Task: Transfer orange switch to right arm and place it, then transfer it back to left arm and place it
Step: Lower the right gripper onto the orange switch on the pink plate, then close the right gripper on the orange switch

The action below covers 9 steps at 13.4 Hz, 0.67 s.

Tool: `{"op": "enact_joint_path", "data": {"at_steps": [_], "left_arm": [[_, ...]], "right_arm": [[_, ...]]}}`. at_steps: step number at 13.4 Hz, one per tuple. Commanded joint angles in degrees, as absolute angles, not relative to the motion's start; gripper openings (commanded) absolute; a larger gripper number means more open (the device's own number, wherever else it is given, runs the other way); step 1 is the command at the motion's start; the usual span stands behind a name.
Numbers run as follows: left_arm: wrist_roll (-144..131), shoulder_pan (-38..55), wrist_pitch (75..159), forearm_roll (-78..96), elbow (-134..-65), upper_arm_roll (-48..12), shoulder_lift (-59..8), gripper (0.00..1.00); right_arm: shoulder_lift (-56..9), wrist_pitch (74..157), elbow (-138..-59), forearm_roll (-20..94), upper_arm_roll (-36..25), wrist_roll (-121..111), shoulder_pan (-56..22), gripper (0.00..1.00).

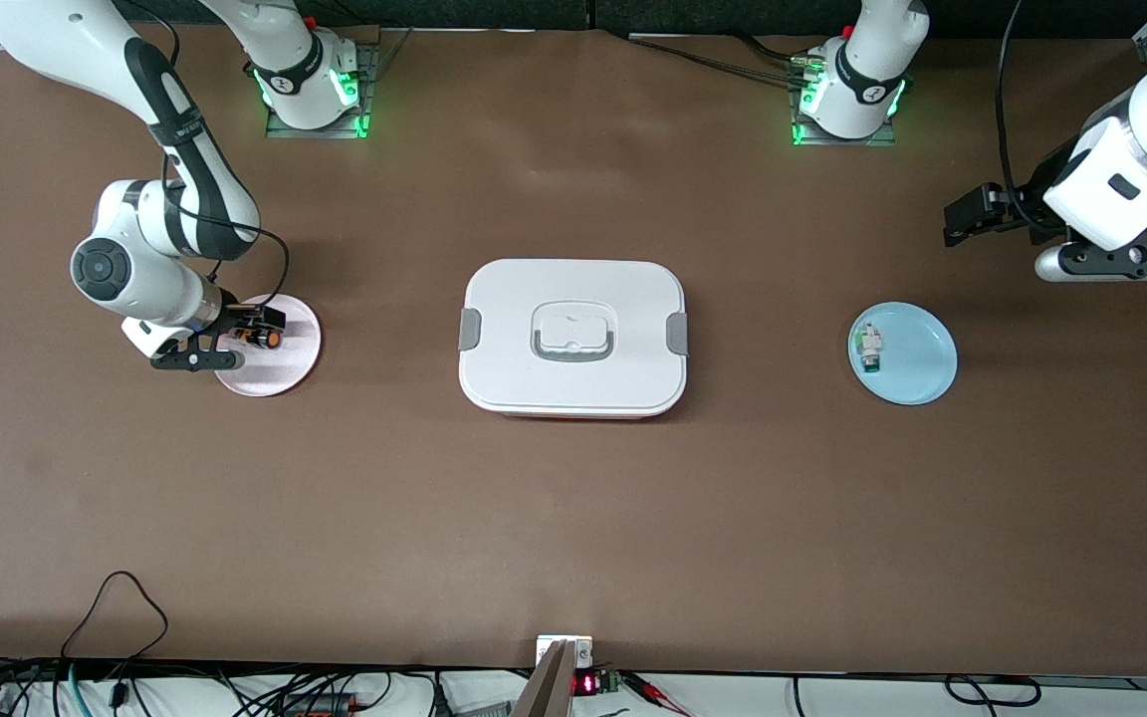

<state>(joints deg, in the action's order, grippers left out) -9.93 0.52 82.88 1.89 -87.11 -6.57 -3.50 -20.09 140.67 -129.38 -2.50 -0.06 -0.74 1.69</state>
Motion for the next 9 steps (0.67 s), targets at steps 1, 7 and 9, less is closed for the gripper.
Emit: {"op": "enact_joint_path", "data": {"at_steps": [1, 7, 9], "left_arm": [[-8.7, 0.1, 82.2, 2.8, -86.8, -6.6, -3.4, 1.0], [-8.7, 0.1, 82.1, 2.8, -86.8, -6.6, -3.4, 1.0], [-8.7, 0.1, 82.1, 2.8, -86.8, -6.7, -3.4, 1.0]], "right_arm": [[-21.5, 143.6, -129.8, -2.3, 0.1, -2.2, 2.9, 1.0], [-22.3, 143.9, -129.6, -1.4, 0.2, -1.8, 2.7, 1.0], [-22.2, 143.9, -129.4, 2.7, 0.2, -1.8, 2.7, 1.0]]}}
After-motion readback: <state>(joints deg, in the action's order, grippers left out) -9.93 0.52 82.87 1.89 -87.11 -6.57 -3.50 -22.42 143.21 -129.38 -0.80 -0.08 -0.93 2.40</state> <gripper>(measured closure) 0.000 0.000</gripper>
